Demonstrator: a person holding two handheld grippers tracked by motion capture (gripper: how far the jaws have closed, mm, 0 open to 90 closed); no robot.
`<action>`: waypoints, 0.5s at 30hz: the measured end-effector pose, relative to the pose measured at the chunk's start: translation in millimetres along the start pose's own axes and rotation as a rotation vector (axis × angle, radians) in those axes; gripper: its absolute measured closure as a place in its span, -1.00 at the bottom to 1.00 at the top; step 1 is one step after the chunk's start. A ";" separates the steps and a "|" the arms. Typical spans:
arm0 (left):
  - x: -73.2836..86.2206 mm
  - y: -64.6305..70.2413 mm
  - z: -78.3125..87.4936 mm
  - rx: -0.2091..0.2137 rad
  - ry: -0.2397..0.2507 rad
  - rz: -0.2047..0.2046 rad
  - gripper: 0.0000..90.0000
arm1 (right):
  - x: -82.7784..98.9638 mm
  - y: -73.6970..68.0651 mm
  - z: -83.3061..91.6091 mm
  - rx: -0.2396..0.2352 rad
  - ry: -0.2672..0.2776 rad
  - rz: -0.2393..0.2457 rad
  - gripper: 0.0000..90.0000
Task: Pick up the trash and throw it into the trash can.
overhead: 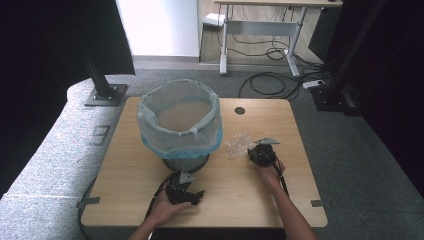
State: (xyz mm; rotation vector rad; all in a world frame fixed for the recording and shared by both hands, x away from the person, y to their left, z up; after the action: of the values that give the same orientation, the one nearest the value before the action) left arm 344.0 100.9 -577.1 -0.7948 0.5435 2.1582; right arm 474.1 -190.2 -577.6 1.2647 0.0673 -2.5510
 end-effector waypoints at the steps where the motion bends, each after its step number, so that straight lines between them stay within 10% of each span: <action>1: 0.0 0.0 0.0 0.000 0.000 0.000 -0.67 | 0.2 0.0 -0.1 -0.002 -0.003 0.003 0.68; 15: 0.0 -0.1 0.1 0.000 -0.001 0.000 -0.67 | -8.0 1.4 14.0 -0.038 0.038 -0.009 0.92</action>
State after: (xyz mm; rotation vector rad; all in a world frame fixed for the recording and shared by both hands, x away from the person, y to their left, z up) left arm 344.0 101.0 -577.1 -0.7939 0.5433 2.1581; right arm 468.3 -192.0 -562.7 1.3023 0.1290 -2.5213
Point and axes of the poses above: each handheld gripper's, and its own axes: z roughly backward along the jaws, x roughly out of its underside, y roughly to its right, the point moved 4 cm from there along -z, roughly forward along the jaws, and after that the axes turned 9 degrees about x, right-handed, at the moved point
